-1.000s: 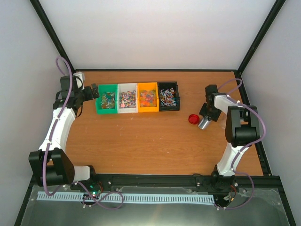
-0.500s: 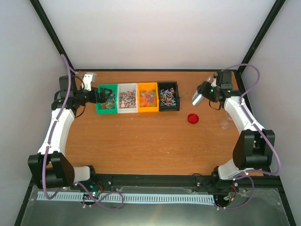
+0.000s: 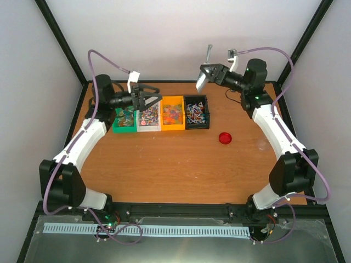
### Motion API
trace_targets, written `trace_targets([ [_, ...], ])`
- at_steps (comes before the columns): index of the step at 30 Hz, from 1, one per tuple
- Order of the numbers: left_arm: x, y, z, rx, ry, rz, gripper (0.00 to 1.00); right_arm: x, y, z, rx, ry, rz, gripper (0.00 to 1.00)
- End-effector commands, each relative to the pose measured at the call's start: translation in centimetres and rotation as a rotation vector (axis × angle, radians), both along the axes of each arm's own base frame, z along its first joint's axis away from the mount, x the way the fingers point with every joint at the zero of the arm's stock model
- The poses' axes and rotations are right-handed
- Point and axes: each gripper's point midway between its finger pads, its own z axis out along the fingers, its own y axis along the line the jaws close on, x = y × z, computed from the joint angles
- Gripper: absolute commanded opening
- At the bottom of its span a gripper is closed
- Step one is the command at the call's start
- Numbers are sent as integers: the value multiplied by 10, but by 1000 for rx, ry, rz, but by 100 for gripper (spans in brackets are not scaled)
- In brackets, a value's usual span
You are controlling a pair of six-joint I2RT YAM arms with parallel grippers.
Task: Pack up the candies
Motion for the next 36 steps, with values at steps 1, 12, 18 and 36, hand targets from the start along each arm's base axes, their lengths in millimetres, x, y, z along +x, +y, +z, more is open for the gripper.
trace_targets([
  [1,-6,-26,63,-200,-97,-77,93,-12,28,39,86,-118,137,40],
  [12,4,-74,88,-351,-103,-103,76,-34,79,70,180,-157,281,40],
  [18,12,-76,86,-385,-84,-80,59,-41,91,68,195,-137,314,39],
  [36,16,-86,68,-332,-32,-64,1,-40,98,47,153,-135,305,48],
])
